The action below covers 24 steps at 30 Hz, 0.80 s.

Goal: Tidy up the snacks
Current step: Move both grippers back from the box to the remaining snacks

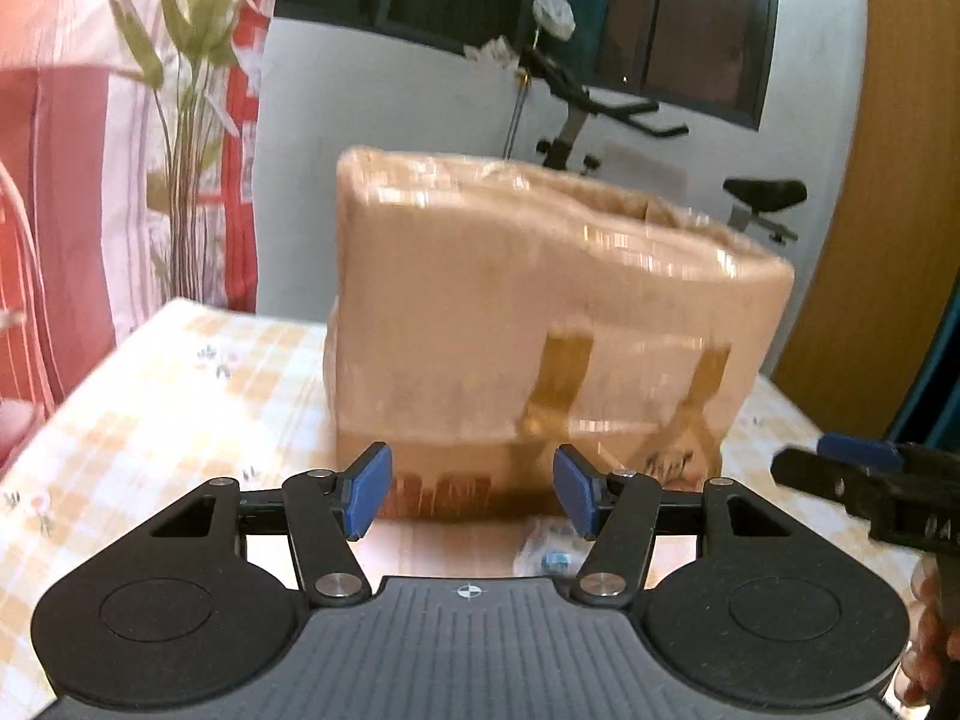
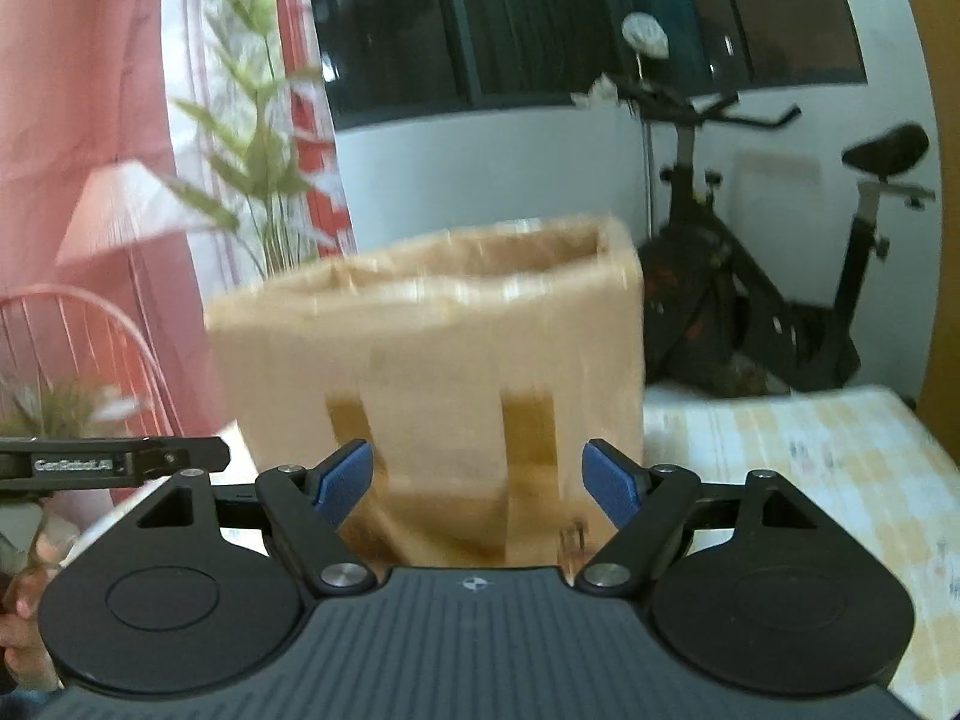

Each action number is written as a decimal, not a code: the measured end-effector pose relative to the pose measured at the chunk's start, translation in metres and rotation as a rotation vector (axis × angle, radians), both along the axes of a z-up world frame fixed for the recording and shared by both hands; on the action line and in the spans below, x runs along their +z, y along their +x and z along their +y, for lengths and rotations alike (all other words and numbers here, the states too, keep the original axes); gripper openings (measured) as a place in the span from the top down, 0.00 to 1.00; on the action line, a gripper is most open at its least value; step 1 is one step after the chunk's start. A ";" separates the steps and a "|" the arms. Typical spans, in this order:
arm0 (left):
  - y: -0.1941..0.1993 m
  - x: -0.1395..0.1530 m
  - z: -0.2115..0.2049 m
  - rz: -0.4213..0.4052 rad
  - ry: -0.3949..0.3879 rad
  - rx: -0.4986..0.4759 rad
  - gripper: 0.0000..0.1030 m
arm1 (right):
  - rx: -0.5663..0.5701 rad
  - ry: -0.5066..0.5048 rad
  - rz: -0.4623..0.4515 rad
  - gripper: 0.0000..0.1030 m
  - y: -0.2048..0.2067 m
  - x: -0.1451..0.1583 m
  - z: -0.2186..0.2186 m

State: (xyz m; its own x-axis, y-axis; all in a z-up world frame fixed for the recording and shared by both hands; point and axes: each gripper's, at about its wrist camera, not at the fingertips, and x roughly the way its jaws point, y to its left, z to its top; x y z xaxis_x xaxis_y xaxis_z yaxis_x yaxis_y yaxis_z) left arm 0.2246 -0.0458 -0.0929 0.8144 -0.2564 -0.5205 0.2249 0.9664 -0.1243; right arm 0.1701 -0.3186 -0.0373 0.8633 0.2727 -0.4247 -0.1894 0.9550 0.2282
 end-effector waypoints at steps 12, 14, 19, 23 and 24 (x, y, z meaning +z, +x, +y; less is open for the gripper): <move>-0.007 -0.028 -0.006 0.084 0.036 -0.005 0.40 | -0.094 -0.025 0.233 0.23 -0.029 -0.063 -0.018; -0.006 -0.028 -0.006 0.085 0.035 -0.007 0.40 | -0.112 -0.042 0.262 0.23 -0.026 -0.066 -0.023; -0.007 -0.030 -0.007 0.090 0.035 -0.018 0.40 | -0.140 -0.082 0.314 0.24 -0.031 -0.082 -0.031; -0.007 -0.033 -0.008 0.102 0.033 -0.025 0.40 | -0.157 -0.081 0.355 0.24 -0.036 -0.088 -0.035; -0.006 -0.033 -0.009 0.104 0.031 -0.027 0.40 | -0.154 -0.079 0.363 0.24 -0.036 -0.088 -0.035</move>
